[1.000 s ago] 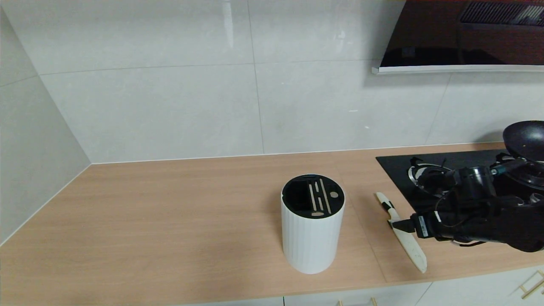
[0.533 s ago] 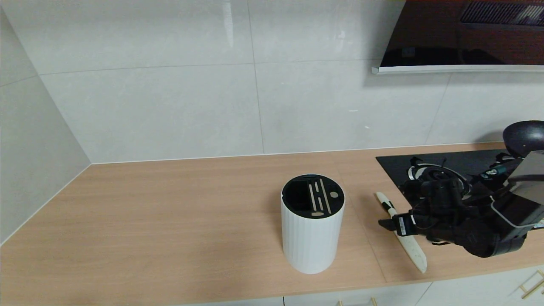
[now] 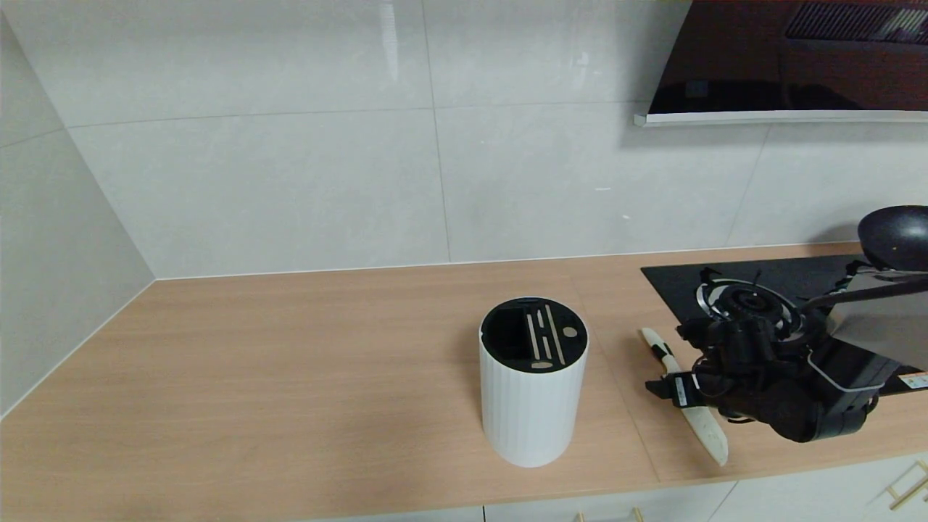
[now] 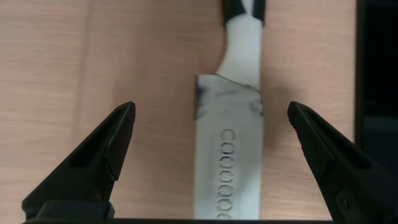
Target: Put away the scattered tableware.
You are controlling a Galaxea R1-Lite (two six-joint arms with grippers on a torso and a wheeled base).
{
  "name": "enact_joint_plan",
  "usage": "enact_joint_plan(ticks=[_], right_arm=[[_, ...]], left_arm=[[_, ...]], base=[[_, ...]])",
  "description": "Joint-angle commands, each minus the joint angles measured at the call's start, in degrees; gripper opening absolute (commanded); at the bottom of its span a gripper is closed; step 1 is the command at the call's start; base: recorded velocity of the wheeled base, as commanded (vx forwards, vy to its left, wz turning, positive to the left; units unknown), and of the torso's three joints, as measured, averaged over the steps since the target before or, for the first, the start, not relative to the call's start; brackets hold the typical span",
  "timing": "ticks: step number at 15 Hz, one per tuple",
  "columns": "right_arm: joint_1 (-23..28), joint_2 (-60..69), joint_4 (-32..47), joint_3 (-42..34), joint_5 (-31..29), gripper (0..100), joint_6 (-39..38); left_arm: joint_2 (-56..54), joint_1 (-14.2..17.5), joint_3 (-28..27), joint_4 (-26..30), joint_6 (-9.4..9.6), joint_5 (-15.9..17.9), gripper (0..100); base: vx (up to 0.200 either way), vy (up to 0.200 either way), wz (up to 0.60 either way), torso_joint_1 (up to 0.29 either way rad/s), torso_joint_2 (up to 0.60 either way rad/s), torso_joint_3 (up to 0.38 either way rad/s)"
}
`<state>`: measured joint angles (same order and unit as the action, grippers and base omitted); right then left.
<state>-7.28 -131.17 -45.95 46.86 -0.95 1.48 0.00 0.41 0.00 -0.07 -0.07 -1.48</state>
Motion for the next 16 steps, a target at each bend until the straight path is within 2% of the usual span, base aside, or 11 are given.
enact_joint_plan(ticks=[1, 11, 12, 16], right_arm=[[0.2, -0.9, -0.5, 0.2, -0.1, 100, 0.0], [0.6, -2.2, -0.5, 0.9, -1.6, 100, 0.1], [0.6, -2.2, -0.5, 1.0, -1.6, 0, 0.0], [0.5, -3.1, -1.8, 1.0, -1.6, 0, 0.1]], left_arm=[[0.0, 0.0, 0.0, 0.0, -0.01, 0.0, 100], [0.0, 0.0, 0.0, 0.0, -0.01, 0.0, 100], [0.0, 0.0, 0.0, 0.0, -0.1, 0.0, 100], [0.0, 0.0, 0.0, 0.0, -0.1, 0.0, 100]], base=[[0.0, 0.0, 0.0, 0.0, 0.0, 0.0], [0.0, 0.0, 0.0, 0.0, 0.0, 0.0], [0.0, 0.0, 0.0, 0.0, 0.0, 0.0], [0.0, 0.0, 0.0, 0.0, 0.0, 0.0]])
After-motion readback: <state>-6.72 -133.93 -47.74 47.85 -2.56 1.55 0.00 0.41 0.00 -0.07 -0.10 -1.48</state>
